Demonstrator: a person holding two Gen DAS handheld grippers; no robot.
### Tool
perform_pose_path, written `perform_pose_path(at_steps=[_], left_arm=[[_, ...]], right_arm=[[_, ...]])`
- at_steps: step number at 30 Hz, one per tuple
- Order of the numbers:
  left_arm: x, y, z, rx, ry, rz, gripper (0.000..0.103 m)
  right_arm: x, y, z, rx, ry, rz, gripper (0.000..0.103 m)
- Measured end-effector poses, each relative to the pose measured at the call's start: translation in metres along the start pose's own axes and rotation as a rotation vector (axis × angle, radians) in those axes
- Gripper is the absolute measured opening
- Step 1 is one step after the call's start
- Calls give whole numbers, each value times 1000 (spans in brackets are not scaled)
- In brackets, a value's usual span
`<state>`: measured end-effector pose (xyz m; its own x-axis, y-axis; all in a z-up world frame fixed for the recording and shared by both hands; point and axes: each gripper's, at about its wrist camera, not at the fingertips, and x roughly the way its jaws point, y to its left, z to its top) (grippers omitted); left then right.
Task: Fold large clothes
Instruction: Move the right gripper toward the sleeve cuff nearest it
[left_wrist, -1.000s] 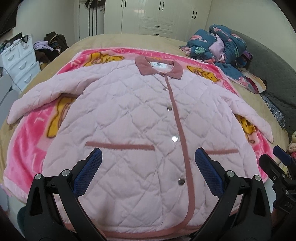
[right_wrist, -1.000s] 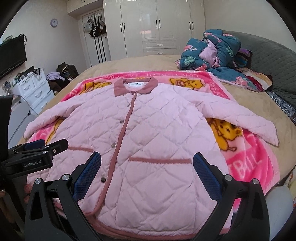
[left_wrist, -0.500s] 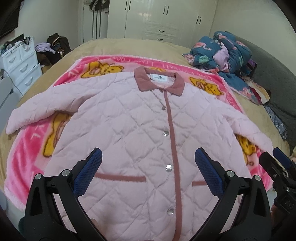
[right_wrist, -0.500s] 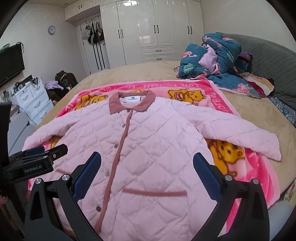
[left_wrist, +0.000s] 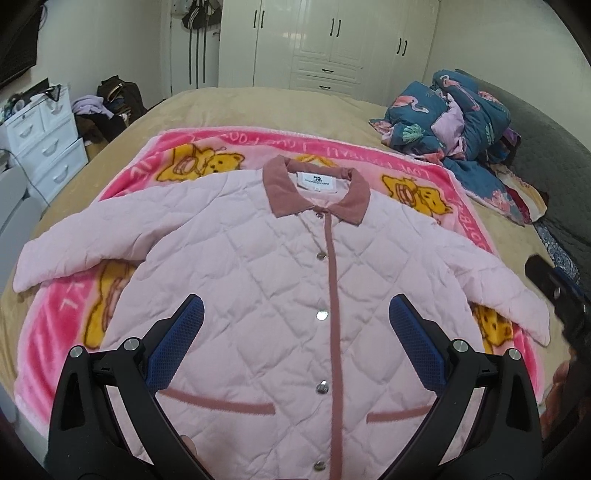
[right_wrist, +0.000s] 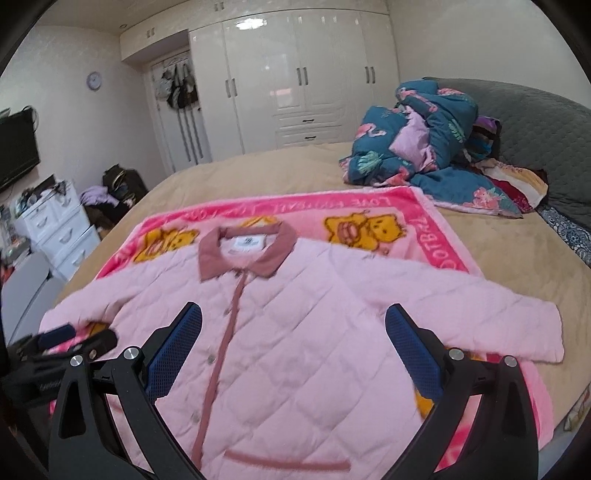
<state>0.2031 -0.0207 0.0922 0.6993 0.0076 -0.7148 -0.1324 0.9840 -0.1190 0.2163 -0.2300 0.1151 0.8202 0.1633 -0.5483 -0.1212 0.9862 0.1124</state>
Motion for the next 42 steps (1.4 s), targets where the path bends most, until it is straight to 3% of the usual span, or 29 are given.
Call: perform_pose_path(at_steps=[6,12,16,24,42], left_arm=[[16,-14,12,-10,6,-10,94],[31,-30,23,-10,2,-34,94],[48,-41,26,-37,25,-79,94],[84,-71,27,-8,67,-67,94],[142,-117,14,97,156,-45,94]], right_arm=[[23,-38,13,78,6,-16,99],[40,-84,17,174,8,-94,99],[53,-109,11,232,31,-106,99],[72,-155,-1,304,50,-216,99],[101,-248,-39,603,126,-328,99]])
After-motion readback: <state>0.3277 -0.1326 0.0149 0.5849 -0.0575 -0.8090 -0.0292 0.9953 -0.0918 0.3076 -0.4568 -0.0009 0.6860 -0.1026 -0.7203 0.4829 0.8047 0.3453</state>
